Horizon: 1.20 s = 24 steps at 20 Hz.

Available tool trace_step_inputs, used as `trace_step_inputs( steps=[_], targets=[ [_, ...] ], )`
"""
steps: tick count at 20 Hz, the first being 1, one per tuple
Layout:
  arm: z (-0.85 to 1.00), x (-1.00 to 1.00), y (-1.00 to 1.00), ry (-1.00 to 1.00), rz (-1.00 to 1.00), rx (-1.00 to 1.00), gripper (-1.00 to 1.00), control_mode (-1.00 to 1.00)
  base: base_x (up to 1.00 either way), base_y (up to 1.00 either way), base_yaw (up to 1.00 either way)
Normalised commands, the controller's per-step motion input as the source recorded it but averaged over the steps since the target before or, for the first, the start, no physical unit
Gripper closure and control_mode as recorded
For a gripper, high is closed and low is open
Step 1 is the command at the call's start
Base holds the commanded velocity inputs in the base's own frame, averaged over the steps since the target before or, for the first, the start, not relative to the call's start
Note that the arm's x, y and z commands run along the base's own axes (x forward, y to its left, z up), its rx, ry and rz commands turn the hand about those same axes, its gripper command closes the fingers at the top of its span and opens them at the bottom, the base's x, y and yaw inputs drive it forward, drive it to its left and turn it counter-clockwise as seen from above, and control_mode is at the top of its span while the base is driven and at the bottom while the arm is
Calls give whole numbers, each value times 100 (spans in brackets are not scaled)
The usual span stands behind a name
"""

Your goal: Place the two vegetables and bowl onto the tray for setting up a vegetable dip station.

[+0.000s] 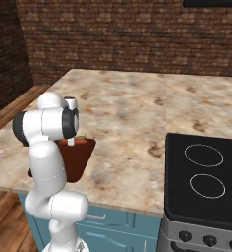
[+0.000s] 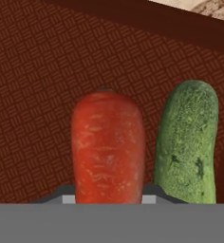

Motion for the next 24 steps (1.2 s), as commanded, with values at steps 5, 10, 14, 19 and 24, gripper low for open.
trace_step_inputs(
  steps=[5, 10, 14, 19, 24],
  targets=[
    [0, 0, 0, 0, 0, 0, -100, -100, 0, 0, 0],
    [11, 0, 0, -1, 0, 0, -100, -100, 0, 0, 0],
    [35, -16, -1, -6, 0, 0, -100, -100, 0, 0, 0],
    [36, -45, -2, -3, 0, 0, -100, -100, 0, 0, 0],
    [40, -47, -1, -2, 0, 0, -100, -100, 0, 0, 0]
  ],
)
